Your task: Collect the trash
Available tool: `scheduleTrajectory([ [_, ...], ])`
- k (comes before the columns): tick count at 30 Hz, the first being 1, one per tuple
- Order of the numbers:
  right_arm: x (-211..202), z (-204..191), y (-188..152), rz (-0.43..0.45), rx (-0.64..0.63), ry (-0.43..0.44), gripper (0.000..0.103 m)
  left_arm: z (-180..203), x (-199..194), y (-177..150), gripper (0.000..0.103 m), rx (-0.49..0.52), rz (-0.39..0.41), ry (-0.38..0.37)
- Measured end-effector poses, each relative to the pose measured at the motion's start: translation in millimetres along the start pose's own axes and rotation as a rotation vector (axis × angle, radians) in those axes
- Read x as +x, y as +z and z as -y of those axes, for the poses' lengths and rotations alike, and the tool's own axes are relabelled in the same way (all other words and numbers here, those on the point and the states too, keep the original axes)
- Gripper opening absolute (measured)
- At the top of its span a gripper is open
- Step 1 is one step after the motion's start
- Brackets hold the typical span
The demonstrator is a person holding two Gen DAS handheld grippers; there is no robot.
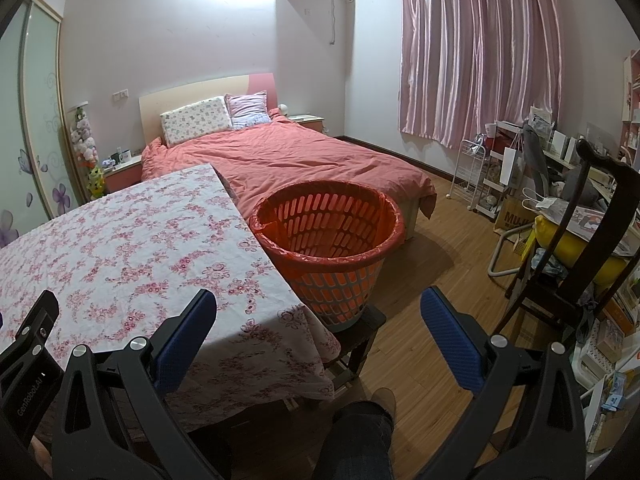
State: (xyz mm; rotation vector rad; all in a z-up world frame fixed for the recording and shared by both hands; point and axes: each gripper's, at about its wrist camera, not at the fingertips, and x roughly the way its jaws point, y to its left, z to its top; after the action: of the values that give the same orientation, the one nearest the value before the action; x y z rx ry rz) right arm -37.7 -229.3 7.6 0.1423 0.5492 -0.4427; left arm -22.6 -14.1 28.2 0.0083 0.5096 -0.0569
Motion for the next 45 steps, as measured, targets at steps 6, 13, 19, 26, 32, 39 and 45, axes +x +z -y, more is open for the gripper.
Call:
scheduleTrajectory([
  [6, 0.1, 0.0, -0.1, 0.000, 0.000, 0.000, 0.101, -0.1, 0.5, 0.7, 0.099, 0.001, 0.000, 0.000],
  [13, 0.2, 0.1, -0.1, 0.000, 0.000, -0.001, 0.101, 0.2, 0.0, 0.2, 0.099, 0.001, 0.000, 0.000],
  [19, 0.3, 0.2, -0.2, 0.000, 0.000, -0.001, 0.101, 0.2, 0.4, 1.0, 0.099, 0.000, -0.001, 0.000],
  [26, 0.1, 0.4, -0.1, 0.001, -0.001, -0.002, 0.101, 0.6, 0.4, -0.9, 0.099, 0.001, -0.004, 0.000],
  [32, 0.3, 0.4, -0.3, 0.002, -0.001, -0.002, 0.101, 0.4, 1.0, 0.5, 0.099, 0.001, -0.004, 0.001],
  [39, 0.4, 0.4, -0.3, 0.003, -0.002, -0.003, 0.101, 1.1, 0.9, -0.9, 0.099, 0.001, -0.005, 0.001],
  [45, -0.3, -0.2, 0.2, 0.004, -0.003, -0.003, 0.101, 1.2, 1.0, -0.5, 0.099, 0.001, -0.006, 0.001],
])
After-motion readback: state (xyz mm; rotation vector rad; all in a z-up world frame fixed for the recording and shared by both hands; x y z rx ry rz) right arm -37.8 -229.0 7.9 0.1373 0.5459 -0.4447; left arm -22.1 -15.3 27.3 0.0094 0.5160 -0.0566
